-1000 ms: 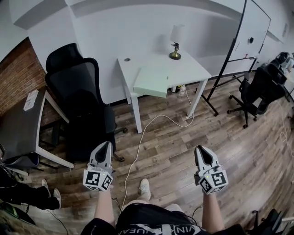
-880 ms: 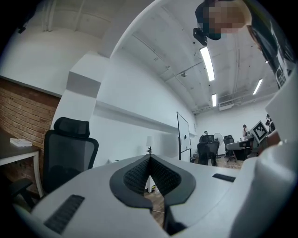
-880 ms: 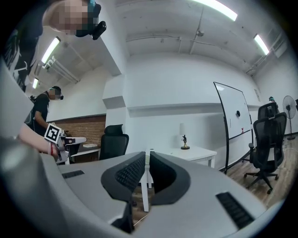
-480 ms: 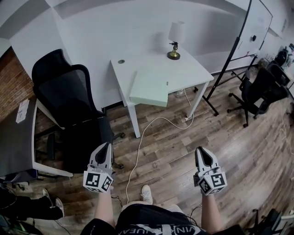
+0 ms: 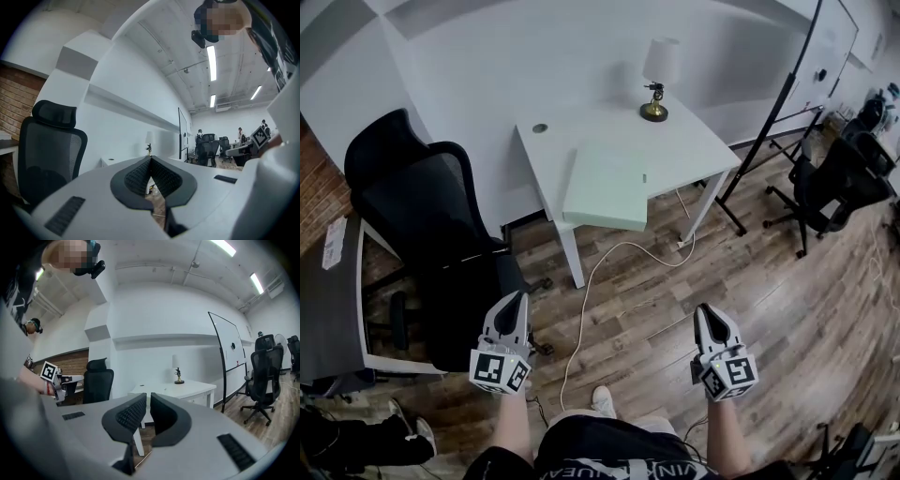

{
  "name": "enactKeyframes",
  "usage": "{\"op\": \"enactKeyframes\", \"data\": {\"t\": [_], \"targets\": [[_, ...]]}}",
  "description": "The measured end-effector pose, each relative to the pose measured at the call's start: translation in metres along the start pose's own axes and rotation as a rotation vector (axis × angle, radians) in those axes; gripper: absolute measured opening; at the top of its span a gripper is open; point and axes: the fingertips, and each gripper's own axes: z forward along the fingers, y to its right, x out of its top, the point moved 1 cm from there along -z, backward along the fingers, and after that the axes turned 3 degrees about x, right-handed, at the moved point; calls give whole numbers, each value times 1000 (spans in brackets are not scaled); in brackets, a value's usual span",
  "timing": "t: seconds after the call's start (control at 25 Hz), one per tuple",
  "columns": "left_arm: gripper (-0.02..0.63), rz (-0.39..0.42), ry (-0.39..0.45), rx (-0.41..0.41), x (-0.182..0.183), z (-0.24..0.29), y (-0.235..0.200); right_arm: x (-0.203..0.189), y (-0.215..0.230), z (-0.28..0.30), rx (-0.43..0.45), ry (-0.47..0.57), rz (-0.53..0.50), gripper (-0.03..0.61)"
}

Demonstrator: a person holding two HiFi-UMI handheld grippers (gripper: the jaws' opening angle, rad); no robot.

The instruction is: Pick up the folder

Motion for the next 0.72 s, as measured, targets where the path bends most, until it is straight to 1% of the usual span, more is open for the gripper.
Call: {"op": "enactKeyframes", "data": {"t": [0.12,0.24,0.4,0.56,0.72], "targets": [[12,-15,-15,5,-5,11,-8,-4,-2,14,7,0,13,40],[12,-25,-21,-1,-9,21,-10,-11,-1,23,-1,-23,12,40],[12,-10,-23,-18,-10,26,-11,-14,3,36,-11,-30,16,40],[12,-13,-28,1,-10,23,-25,-10,0,50,0,-26,9,40],[12,-32,-17,21,-9,28,-35,-7,-3,62,24,-9,38,40]]}}
